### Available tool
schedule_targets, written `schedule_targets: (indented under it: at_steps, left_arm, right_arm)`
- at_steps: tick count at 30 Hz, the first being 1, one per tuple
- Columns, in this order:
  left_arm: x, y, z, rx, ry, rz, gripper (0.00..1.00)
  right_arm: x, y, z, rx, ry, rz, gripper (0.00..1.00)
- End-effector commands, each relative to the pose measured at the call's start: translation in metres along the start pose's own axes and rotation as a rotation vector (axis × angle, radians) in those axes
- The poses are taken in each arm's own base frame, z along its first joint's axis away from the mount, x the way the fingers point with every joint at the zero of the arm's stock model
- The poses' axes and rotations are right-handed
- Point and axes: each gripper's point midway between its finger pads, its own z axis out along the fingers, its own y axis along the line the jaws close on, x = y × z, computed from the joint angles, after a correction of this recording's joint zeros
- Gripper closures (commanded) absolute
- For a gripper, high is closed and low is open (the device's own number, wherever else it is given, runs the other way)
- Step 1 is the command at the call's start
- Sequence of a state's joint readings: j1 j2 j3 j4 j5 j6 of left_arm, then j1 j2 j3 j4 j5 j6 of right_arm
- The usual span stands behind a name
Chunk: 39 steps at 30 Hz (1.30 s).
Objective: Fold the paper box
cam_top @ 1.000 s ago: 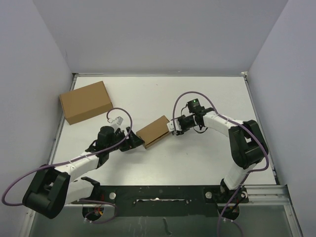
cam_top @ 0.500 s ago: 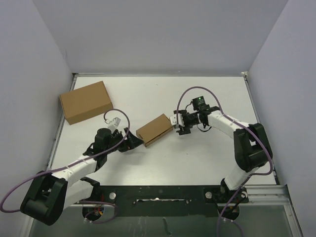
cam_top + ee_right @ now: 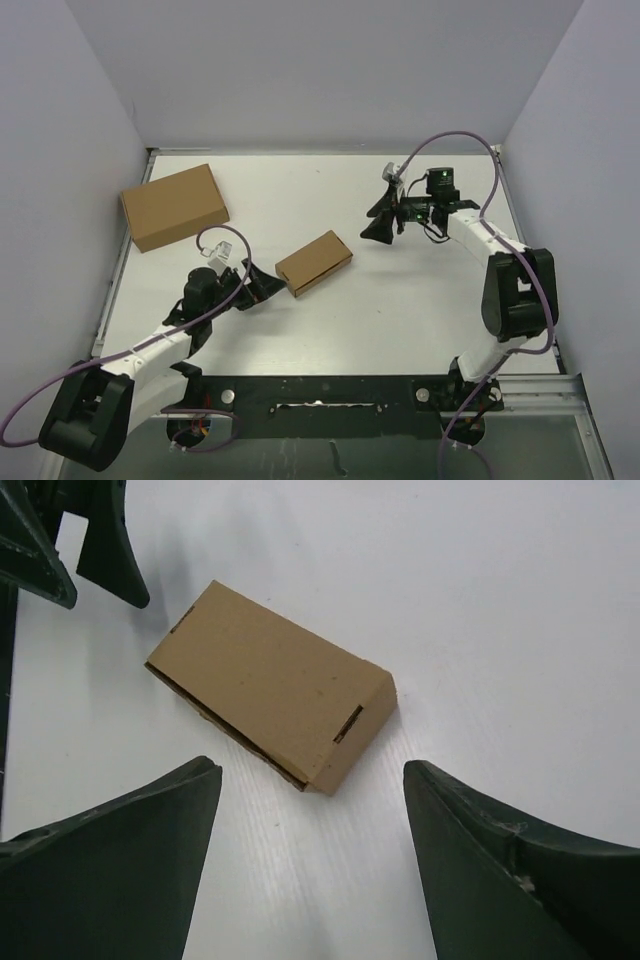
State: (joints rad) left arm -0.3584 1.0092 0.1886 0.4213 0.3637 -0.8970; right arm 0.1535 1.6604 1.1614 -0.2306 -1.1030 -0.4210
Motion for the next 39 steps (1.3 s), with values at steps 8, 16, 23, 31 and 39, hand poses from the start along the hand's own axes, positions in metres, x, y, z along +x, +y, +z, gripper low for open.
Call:
schedule_targets:
  at_steps: [8,16,23,31,39]
  left_arm:
    - [-0.012,-0.009,0.003,0.061,-0.063,-0.037,0.05]
    - [-0.008,0.001,0.008,0.027,-0.049,-0.081,0.07]
    - [-0.007,0.008,0.011,0.005,-0.055,-0.116,0.06]
    - [-0.008,0.018,0.021,-0.034,-0.057,-0.172,0.07]
    - [-0.015,0.006,0.040,0.035,-0.063,-0.204,0.05]
  right_arm:
    - [0.041,-0.016,0.029,-0.001,0.047,0.525,0.24]
    - [0.069,-0.017,0.051,-0.058,0.122,0.643,0.25]
    - [0.078,-0.013,0.063,-0.101,0.138,0.707,0.39]
    - [0.098,-0.013,0.064,-0.115,0.164,0.811,0.64]
    - [0.119,-0.020,0.055,-0.107,0.158,0.920,0.76]
